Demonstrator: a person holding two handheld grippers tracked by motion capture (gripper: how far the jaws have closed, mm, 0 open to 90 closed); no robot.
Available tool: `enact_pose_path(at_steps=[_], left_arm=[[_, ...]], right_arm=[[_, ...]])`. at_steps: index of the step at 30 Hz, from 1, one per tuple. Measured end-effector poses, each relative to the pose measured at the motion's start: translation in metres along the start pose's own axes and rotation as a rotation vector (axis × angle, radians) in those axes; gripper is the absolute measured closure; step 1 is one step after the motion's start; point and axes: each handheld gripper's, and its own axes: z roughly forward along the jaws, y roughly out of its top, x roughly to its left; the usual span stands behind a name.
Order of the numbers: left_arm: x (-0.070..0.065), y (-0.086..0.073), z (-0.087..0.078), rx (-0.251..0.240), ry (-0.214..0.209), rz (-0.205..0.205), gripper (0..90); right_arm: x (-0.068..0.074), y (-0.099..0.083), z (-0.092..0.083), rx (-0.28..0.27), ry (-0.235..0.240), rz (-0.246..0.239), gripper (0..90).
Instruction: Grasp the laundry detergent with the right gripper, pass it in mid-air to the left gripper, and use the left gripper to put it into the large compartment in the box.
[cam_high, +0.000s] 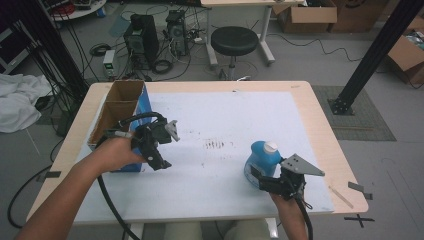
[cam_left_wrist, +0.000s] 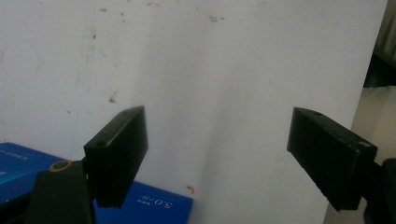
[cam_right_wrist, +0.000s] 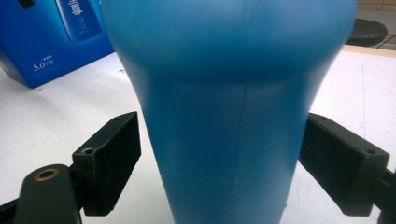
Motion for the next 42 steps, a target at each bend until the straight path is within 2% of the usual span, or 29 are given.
enact_pose_path(at_steps=[10, 25, 42], left_arm=[[0.0006, -0.0007, 0.0003, -0.003, -0.001, -0.001, 20.9], [0.0000, -0.0006, 0.0001, -0.002, 0.000, -0.002, 21.0], [0.0011, -0.0011, 0.0004, -0.004, 0.001, -0.004, 21.0]], right_arm=[[0.0014, -0.0011, 0.0032, -0.016, -0.018, -0.008, 20.3], [0.0011, -0.0021, 0.0021, -0.033, 0.006, -0.013, 31.1], [0.0014, -0.0014, 0.0026, -0.042, 0.019, -0.024, 36.6]])
